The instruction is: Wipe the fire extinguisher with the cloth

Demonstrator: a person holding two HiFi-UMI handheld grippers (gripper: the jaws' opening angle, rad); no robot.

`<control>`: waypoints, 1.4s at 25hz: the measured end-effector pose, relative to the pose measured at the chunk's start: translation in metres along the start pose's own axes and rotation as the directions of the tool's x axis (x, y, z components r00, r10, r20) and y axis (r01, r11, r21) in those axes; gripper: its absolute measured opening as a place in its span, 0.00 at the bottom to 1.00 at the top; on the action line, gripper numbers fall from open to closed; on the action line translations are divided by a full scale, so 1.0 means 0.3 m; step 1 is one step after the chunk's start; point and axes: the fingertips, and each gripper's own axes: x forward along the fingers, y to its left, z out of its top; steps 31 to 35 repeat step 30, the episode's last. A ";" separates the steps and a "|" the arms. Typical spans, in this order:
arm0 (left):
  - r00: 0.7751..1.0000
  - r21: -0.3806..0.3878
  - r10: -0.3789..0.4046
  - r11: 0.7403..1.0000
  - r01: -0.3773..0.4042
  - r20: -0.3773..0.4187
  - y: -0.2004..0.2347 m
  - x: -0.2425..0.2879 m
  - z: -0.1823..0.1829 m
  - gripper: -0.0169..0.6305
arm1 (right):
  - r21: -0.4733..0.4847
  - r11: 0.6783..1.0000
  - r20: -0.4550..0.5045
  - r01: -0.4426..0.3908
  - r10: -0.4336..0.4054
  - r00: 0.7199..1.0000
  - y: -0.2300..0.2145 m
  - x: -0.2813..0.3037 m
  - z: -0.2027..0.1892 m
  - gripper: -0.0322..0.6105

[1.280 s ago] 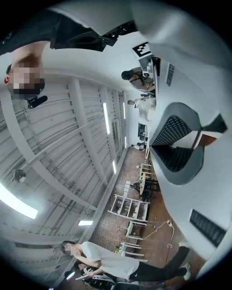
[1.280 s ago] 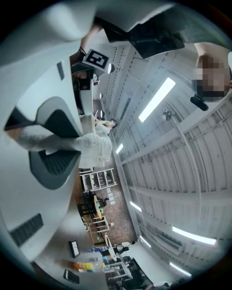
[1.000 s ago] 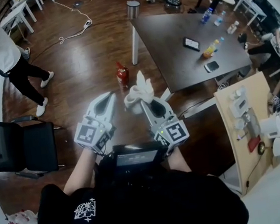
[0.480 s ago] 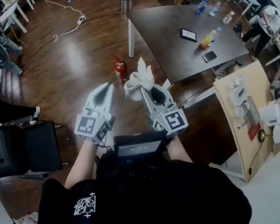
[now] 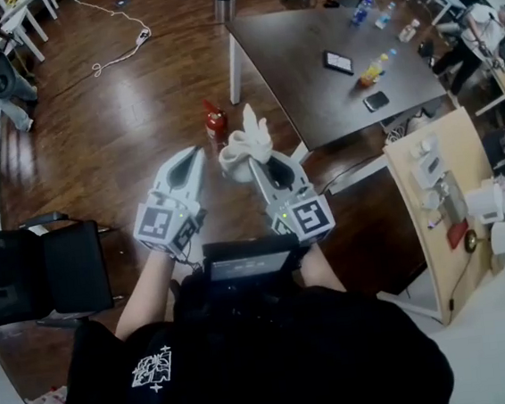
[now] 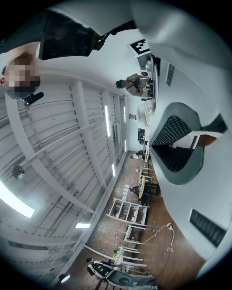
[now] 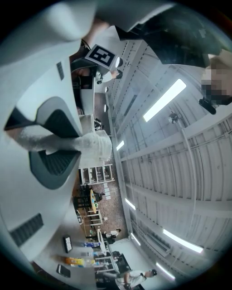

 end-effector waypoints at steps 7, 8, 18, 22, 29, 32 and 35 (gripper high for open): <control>1.000 0.003 -0.005 1.000 0.005 0.012 0.005 0.000 0.011 0.03 | -0.009 1.000 0.001 0.023 -0.023 1.000 -0.012 -0.006 0.003 0.19; 1.000 0.001 -0.005 1.000 0.005 0.011 0.005 -0.001 0.010 0.03 | -0.011 1.000 0.000 0.025 -0.025 1.000 -0.012 -0.007 0.004 0.19; 1.000 0.005 -0.014 1.000 0.014 0.003 -0.002 0.005 0.014 0.03 | -0.013 0.999 -0.003 0.030 -0.030 1.000 -0.010 -0.005 0.008 0.19; 1.000 0.002 -0.014 1.000 0.014 -0.002 -0.003 0.005 0.012 0.03 | -0.011 0.999 -0.004 0.031 -0.031 1.000 -0.011 -0.005 0.008 0.19; 1.000 0.009 -0.011 1.000 0.011 0.004 -0.006 -0.018 0.027 0.03 | -0.013 1.000 -0.005 0.028 -0.028 1.000 0.018 -0.007 -0.002 0.19; 1.000 0.003 -0.013 1.000 0.013 -0.001 -0.007 -0.024 0.021 0.03 | -0.014 1.000 -0.004 0.027 -0.027 1.000 0.024 -0.008 -0.003 0.19; 1.000 0.003 -0.013 1.000 0.013 -0.001 -0.007 -0.024 0.021 0.03 | -0.014 1.000 -0.004 0.027 -0.027 1.000 0.024 -0.008 -0.003 0.19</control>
